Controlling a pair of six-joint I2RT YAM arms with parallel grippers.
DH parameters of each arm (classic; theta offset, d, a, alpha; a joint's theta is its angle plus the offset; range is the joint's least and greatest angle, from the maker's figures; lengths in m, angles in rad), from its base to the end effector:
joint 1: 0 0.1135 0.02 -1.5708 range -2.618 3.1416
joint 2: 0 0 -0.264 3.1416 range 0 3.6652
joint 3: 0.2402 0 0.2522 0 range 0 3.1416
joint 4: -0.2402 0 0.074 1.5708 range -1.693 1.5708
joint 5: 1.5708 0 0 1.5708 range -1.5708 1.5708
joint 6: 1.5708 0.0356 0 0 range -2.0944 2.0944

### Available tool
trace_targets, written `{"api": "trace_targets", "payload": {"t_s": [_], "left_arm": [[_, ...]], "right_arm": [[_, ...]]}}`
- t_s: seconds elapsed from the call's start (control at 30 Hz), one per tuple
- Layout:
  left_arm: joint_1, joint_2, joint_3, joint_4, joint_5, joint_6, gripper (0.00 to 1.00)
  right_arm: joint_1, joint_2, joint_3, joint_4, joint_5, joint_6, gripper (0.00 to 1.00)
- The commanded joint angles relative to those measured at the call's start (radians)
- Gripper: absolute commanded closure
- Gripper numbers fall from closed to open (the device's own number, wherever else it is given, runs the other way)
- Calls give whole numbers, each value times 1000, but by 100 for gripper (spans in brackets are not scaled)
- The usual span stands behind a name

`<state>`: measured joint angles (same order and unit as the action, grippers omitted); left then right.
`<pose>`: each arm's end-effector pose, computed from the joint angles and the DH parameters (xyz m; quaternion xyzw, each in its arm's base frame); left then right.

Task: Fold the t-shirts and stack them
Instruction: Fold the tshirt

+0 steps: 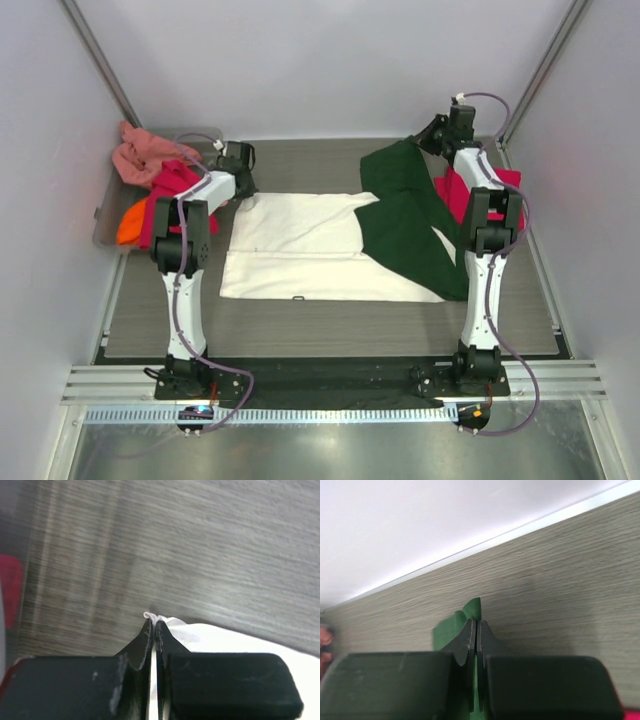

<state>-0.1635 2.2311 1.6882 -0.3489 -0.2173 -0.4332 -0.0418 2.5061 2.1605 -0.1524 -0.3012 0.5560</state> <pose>0.4857 -0.0723 0.1622 -0.1618 0.9240 0.0004 0.3465 0.5781 -0.0136 0.1921 0.1770 0.8347 0.2532 0.4559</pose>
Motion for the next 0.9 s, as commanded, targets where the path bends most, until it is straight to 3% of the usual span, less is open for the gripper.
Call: {"api": "trace_targets", "payload": {"t_s": [0.0, 0.2, 0.87], "left_arm": [[-8, -83, -33, 60, -4, 34, 100], [-8, -133, -93, 100, -8, 42, 100], [-8, -386, -433, 374, -14, 25, 100]], "right_arm": [[-7, -134, -43, 17, -49, -8, 99], [-12, -272, -181, 27, -122, -27, 99], [-35, -829, -755, 80, -159, -15, 99]]}}
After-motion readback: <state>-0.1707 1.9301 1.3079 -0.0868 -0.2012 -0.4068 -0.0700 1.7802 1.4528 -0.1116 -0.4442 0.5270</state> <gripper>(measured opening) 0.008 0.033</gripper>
